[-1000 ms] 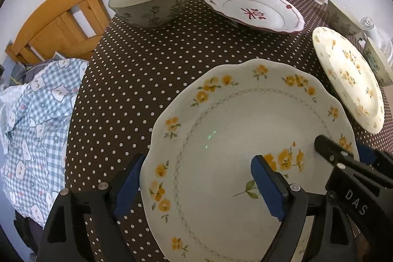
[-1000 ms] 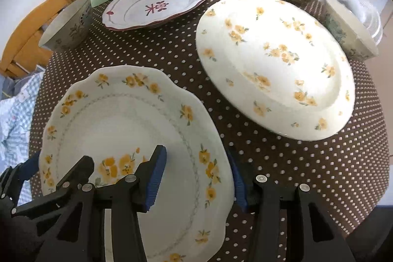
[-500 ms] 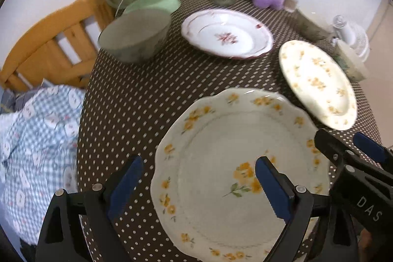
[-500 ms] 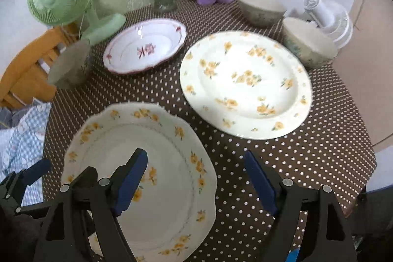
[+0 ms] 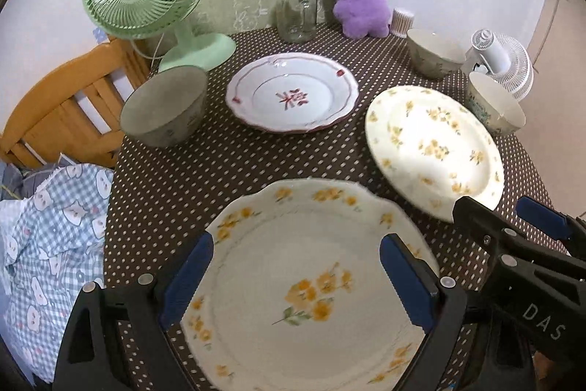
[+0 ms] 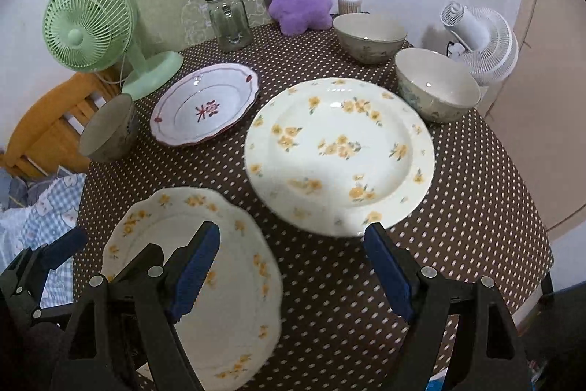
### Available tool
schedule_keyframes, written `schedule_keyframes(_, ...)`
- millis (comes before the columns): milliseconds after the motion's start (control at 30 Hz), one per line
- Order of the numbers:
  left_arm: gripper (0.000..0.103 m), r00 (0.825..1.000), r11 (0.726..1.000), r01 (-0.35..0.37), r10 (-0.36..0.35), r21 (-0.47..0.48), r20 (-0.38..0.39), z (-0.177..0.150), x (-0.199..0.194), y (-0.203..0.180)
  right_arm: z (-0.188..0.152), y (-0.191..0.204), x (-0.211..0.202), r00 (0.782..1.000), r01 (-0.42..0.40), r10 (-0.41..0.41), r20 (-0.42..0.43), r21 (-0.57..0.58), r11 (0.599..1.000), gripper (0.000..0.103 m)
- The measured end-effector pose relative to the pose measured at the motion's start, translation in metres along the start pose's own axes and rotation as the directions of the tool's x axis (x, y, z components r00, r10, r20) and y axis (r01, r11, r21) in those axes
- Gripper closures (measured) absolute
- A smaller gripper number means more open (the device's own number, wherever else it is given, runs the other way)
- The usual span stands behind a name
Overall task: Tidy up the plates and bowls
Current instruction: 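Carry the yellow-flowered plate with the left gripper toward the other yellow-flowered plate, then lower the held plate onto the other yellow-flowered plate with the left gripper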
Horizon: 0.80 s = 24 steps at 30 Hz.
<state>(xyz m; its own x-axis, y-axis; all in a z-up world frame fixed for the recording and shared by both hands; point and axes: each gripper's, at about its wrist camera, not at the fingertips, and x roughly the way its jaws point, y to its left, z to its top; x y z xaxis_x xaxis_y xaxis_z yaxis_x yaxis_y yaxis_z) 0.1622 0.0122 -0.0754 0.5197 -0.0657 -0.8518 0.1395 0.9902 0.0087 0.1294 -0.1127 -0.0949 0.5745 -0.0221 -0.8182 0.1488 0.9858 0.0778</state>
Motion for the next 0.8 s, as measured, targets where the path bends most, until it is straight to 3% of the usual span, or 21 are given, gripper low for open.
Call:
schedule_keyframes(333, 0.011, 1.0, 0.999, -0.029, 0.029, -0.033, 0.002, 0.028, 0.023, -0.049, 0.037, -0.049, 0.017, 1.0, -0.005, 0.005, -0.008, -0.021, 1.0, 0.019)
schedule_keyframes(567, 0.014, 0.998, 0.997, -0.065, 0.064, -0.042, -0.022, 0.048, 0.052, -0.076, 0.06, -0.081, 0.047, 0.998, -0.002, 0.002, -0.07, 0.003, 1.0, 0.02)
schedule_keyframes(800, 0.014, 0.995, 0.995, -0.088, 0.086, -0.044, -0.044, 0.064, 0.085, -0.092, 0.077, -0.104, 0.075, 0.997, 0.001, 0.0, -0.08, 0.013, 1.0, 0.02)
